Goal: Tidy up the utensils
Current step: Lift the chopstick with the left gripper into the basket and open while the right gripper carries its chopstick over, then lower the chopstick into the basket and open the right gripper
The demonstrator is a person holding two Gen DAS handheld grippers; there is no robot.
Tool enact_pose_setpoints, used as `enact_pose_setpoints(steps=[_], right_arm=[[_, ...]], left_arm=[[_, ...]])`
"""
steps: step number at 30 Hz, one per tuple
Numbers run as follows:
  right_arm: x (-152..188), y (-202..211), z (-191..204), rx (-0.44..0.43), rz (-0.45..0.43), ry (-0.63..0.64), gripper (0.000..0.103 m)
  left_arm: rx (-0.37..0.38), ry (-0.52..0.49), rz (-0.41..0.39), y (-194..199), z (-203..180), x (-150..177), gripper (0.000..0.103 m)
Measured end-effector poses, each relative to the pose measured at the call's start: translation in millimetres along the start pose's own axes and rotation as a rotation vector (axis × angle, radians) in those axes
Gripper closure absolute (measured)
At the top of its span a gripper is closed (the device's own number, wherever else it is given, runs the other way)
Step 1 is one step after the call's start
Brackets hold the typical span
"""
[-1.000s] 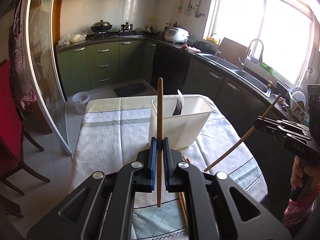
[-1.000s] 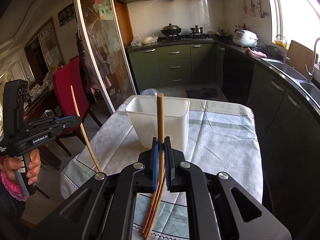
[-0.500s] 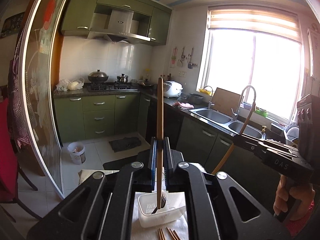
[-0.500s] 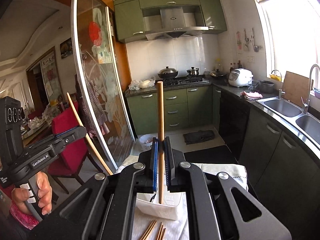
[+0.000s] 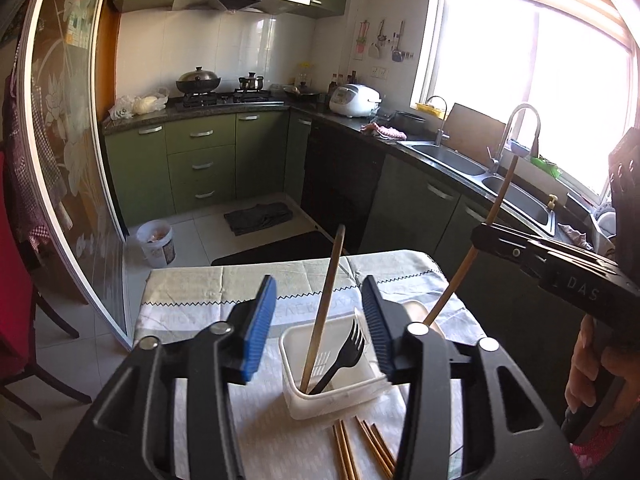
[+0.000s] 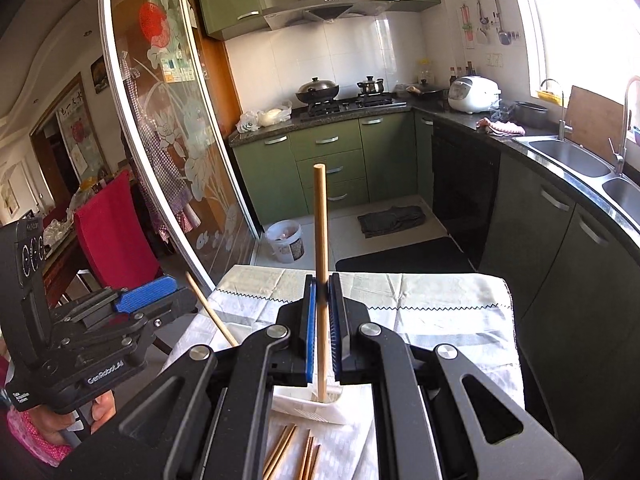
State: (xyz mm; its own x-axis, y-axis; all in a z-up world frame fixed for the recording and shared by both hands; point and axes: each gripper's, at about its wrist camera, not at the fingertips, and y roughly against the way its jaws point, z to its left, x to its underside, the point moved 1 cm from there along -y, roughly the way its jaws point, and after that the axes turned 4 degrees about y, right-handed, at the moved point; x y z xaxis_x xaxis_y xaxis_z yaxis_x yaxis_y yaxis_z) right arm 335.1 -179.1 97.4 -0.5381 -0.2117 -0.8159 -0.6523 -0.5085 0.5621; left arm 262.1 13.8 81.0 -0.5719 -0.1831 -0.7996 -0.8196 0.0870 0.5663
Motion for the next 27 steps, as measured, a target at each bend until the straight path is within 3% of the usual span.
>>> enact_pose_setpoints(steps=[6,12,13,14,18,20,21,27], right_arm=[[8,-8,1,0.006,0.025,0.015,0.09],[17,29,6,0.001,-0.031,0.026,0.087],[22,39,7,-0.001,-0.043,0.032,0.082],[28,49,9,-0.003,-0.051,0.037,0.078],[70,77,9,-0.018,-0.042,0.045,0.076],[95,86,5,-0.029,-0.02,0.028,0.076],[109,89,2,-0.038,-0.01,0.014,0.076],[177,94,-16,-0.062,0.056,-0.071,0.07]], left_arm=[[0.009,-0.006,0.063,21,3,16,0.054],[0.005,-0.027,0.259,15,1,60,0.054],[-0.002,-0.034,0.302,9,0,71,0.054],[-0.007,-0.046,0.347,2,0,83,0.054],[-0.027,-0.065,0.521,-30,0,131,0.055],[-0.051,-0.07,0.582,-46,1,151,0.062],[-0.063,-0.076,0.609,-53,2,159,0.066],[-0.079,-0.038,0.711,-82,7,181,0.068]])
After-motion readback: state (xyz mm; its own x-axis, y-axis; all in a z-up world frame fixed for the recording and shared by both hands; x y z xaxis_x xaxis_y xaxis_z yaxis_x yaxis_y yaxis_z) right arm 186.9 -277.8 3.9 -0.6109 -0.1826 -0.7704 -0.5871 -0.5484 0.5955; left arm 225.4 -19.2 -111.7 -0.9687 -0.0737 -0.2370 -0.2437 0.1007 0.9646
